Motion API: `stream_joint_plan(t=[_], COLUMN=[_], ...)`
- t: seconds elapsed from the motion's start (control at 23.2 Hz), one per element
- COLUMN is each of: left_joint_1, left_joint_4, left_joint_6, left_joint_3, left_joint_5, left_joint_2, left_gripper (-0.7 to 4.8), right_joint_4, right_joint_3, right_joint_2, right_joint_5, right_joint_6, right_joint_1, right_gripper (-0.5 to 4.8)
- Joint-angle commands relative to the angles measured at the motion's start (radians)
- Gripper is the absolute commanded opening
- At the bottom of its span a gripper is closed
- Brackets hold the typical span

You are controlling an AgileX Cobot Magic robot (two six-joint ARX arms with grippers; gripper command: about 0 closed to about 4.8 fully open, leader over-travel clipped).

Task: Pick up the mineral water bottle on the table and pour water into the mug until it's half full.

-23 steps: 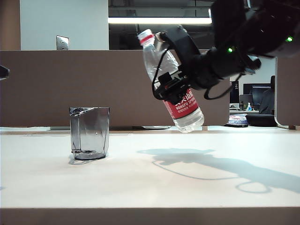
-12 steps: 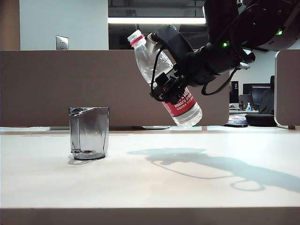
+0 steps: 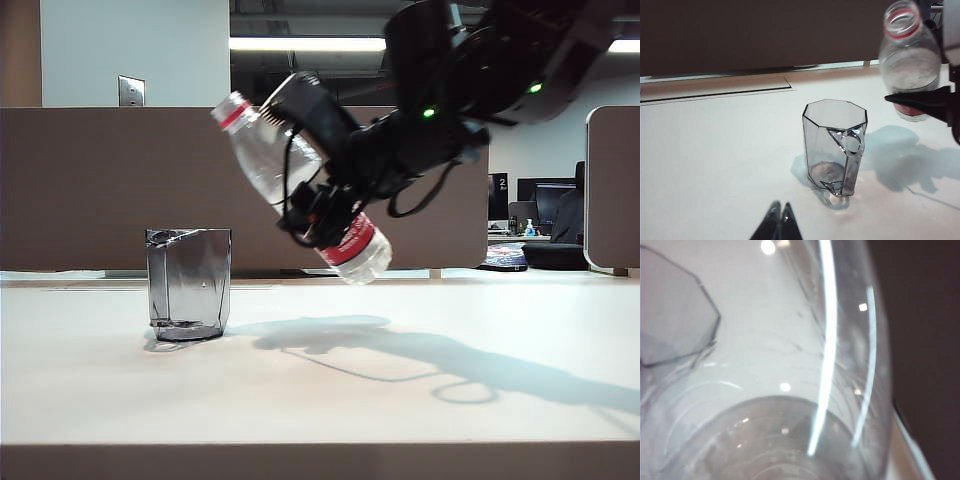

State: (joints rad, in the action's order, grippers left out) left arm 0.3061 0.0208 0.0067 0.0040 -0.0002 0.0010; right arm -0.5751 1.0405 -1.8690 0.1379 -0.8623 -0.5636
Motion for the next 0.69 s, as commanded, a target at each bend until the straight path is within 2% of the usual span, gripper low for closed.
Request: stream_joint_plan(t=[0.04, 0.3, 0.52, 0.69], left_joint_1=[0.001, 0.014, 0.017, 0.017], left_joint_4=[-0.006, -0.007, -0.006, -0.006], left_joint_6=[0.0, 0.0, 0.0, 0.0], left_joint_3=[0.003, 0.003, 0.003, 0.003], left_joint_5=[0.004, 0.004, 0.004, 0.004], left_joint_2=[0.0, 0.0, 0.0, 0.0], left_gripper=[-0.05, -0.05, -0.05, -0.05], right_joint_4=[0.003, 0.01, -0.002, -0.008], right_joint_3=[0.05, 0.086, 0.089, 0.093], right_joint_2=[-0.028, -0.063, -0.082, -0.096], right_joint_5=[-0.063, -0.1, -0.158, -0.194], right_joint_6=[-0.135, -0.158, -0.293, -0.325], right_joint_1=[-0.032, -0.042, -0.042, -0.04], right_gripper=[3.04, 3.04, 3.05, 3.05])
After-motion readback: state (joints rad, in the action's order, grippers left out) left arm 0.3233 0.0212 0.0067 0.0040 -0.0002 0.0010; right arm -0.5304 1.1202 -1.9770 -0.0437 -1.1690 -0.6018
